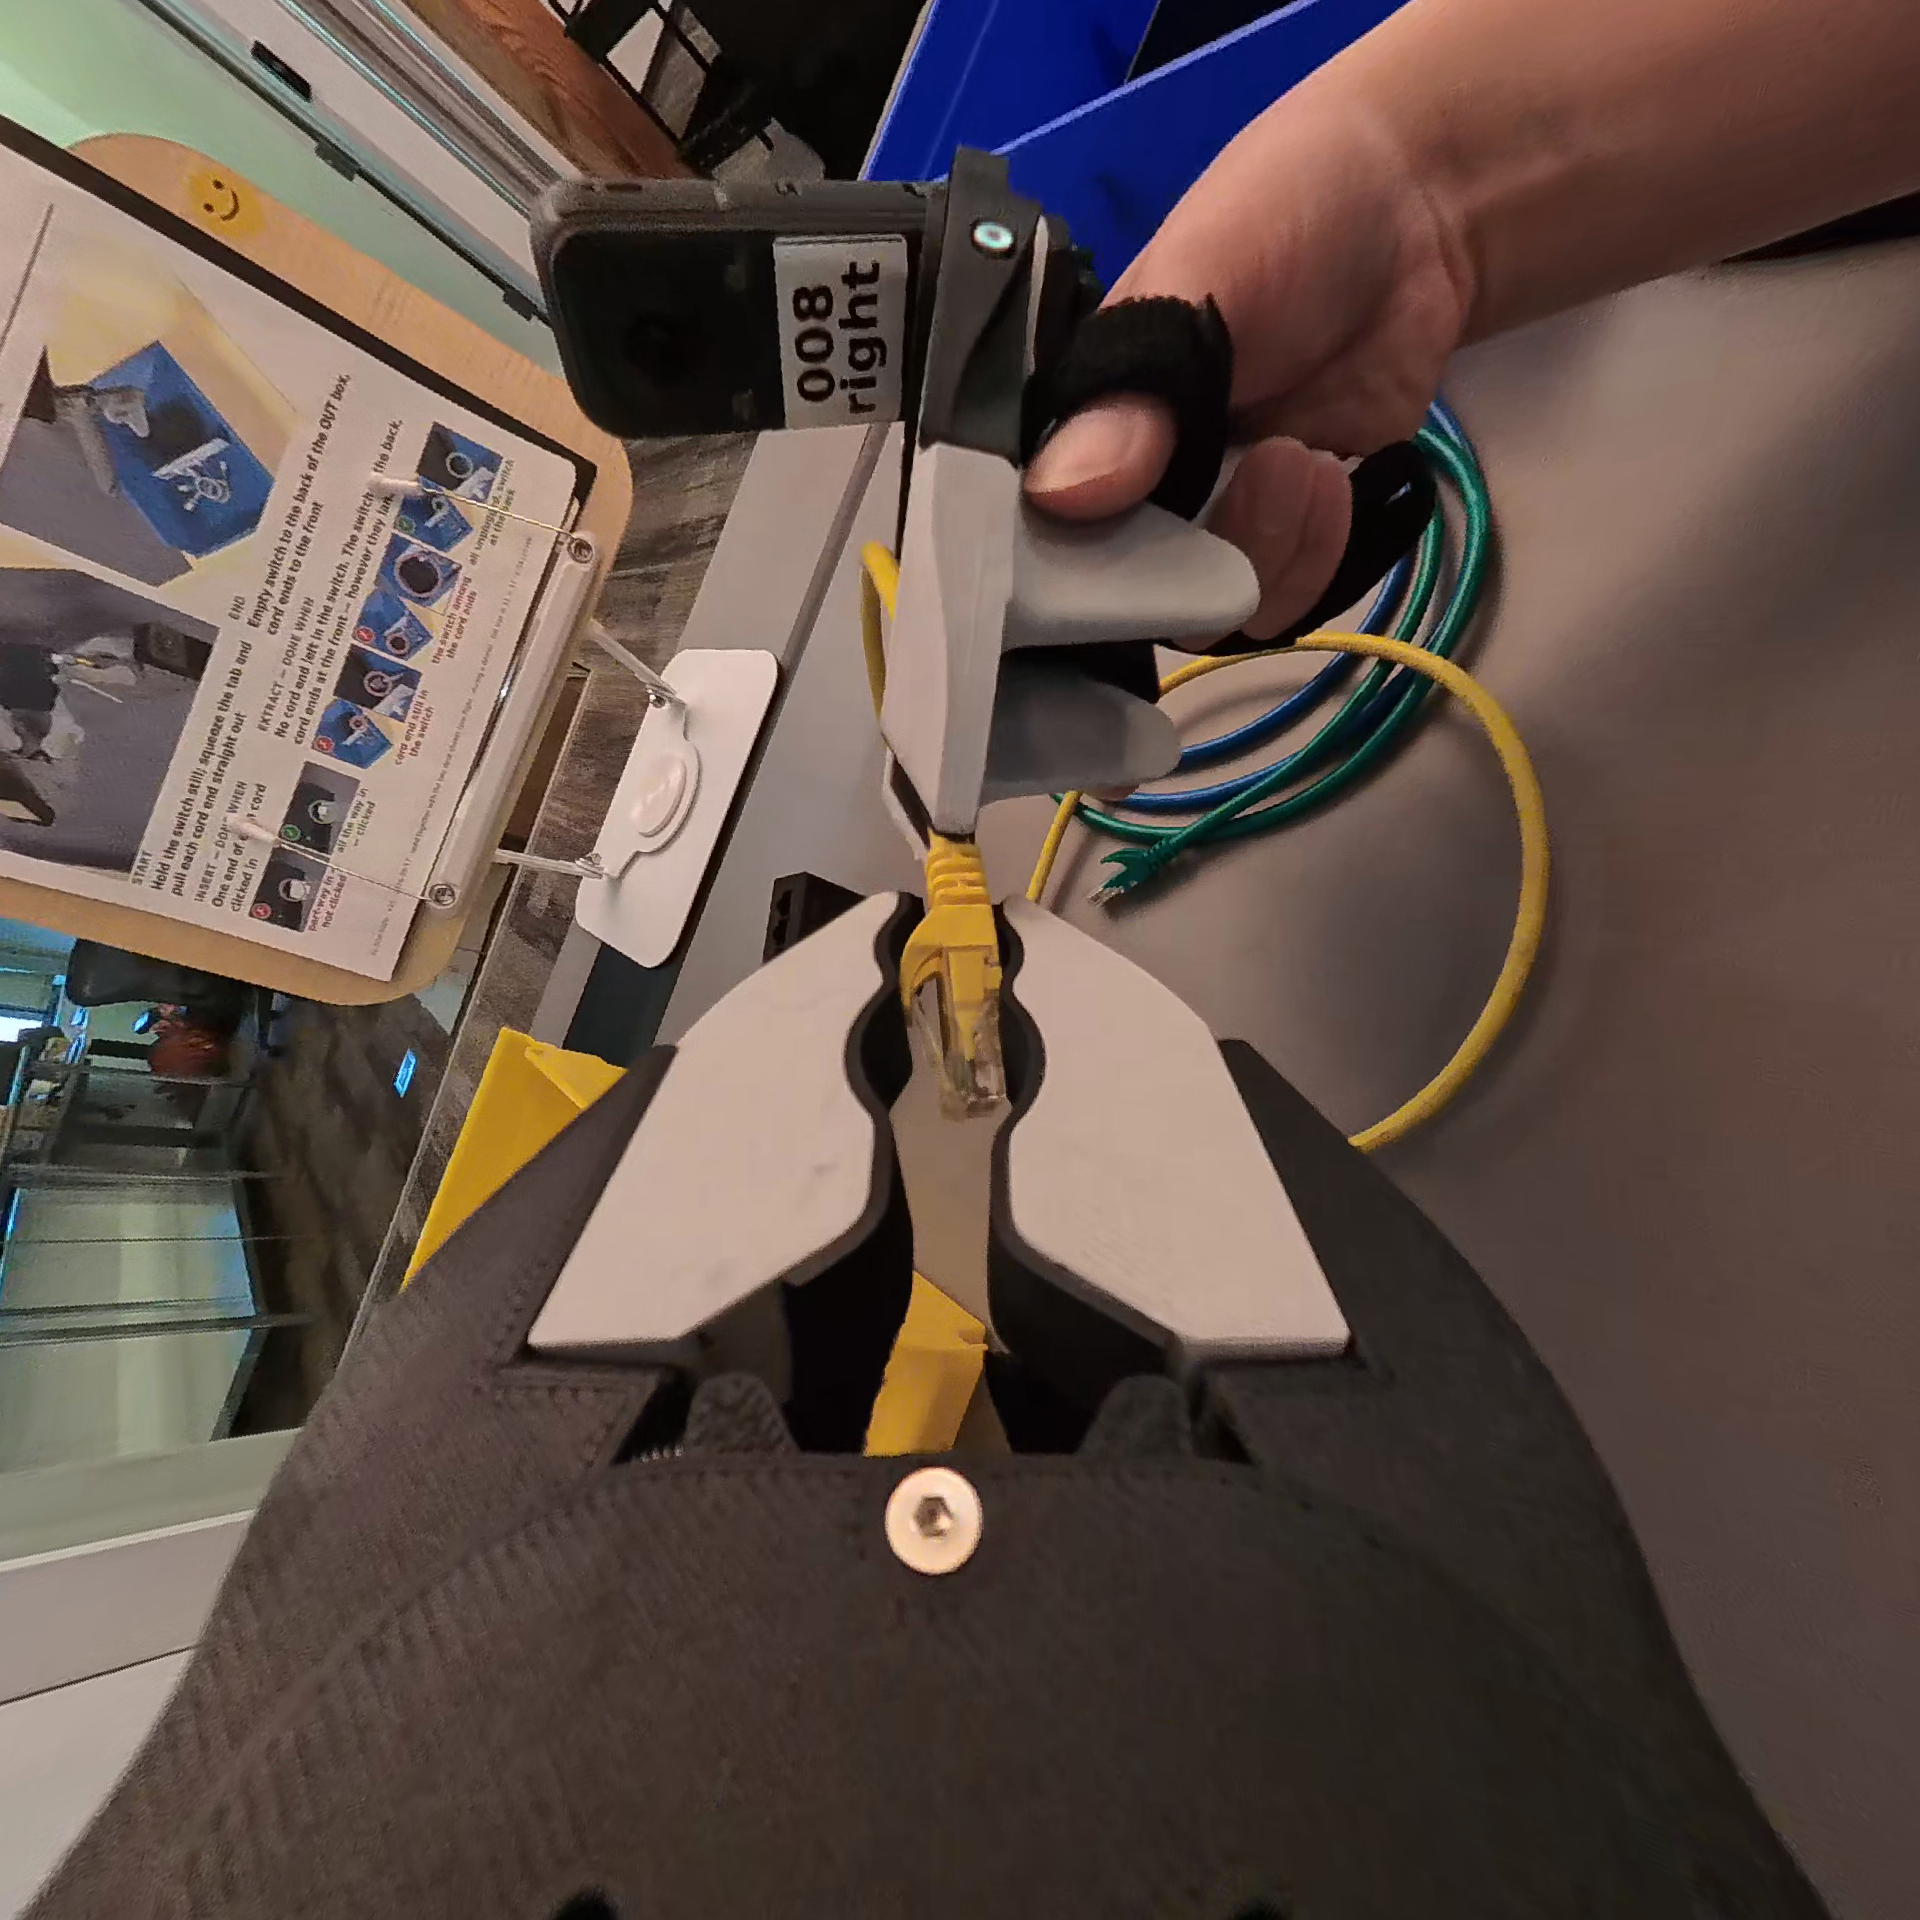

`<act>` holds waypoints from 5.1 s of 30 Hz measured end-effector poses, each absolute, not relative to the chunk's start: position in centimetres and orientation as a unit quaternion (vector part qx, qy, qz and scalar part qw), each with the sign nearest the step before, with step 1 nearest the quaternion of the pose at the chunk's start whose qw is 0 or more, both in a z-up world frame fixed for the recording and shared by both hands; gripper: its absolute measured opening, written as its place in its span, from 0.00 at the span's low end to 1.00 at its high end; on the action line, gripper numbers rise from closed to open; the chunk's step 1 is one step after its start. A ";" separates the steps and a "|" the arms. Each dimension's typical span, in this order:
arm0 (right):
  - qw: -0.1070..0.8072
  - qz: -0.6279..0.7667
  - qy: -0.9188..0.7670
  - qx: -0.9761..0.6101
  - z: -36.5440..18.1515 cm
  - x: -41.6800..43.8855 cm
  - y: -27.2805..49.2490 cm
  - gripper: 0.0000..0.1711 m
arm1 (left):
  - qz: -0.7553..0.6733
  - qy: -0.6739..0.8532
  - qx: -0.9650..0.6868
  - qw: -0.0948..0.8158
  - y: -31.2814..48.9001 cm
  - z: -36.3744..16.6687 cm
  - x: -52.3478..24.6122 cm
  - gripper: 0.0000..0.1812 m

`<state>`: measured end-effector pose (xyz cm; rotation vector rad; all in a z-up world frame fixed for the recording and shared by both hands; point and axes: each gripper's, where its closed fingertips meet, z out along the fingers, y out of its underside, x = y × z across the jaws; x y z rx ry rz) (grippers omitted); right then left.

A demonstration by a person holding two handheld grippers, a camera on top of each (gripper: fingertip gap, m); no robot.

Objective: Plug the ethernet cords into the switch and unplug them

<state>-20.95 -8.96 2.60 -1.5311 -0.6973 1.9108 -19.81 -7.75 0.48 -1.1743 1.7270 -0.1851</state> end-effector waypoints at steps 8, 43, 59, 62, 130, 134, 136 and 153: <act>0.304 0.693 -0.294 -0.584 2.3 -21.0 -9.5 0.04 | -0.126 0.714 -0.490 0.484 -8.6 0.2 -19.7 0.06; 0.487 0.629 -0.312 -0.519 12.3 -8.2 -12.0 0.04 | 0.079 0.605 -0.748 0.259 12.6 -13.3 -14.2 0.23; 0.505 0.620 -0.304 -0.518 12.8 -7.3 -11.9 0.04 | -0.177 0.472 -0.778 0.375 7.9 -13.1 -11.0 0.32; 0.507 0.617 -0.302 -0.521 12.7 -7.3 -11.7 0.04 | -0.144 0.471 -0.758 0.427 8.4 -13.6 -11.4 0.26; 0.741 0.036 -0.217 -0.634 12.2 -6.8 -4.8 0.04 | 0.192 0.587 -0.325 0.716 0.3 10.4 -9.4 0.16; 0.766 -0.013 -0.243 -0.595 12.8 -7.1 -5.4 0.03 | 0.145 0.575 -0.334 0.733 -0.4 10.8 -9.3 0.16; 0.787 -0.048 -0.247 -0.563 13.8 -7.3 -6.3 0.04 | 0.138 0.555 -0.328 0.752 -1.1 11.9 -9.4 0.16; 0.837 -0.232 -0.283 -0.407 16.7 -9.0 -10.4 0.03 | -0.497 0.476 -0.450 0.568 -5.0 15.8 -11.3 0.54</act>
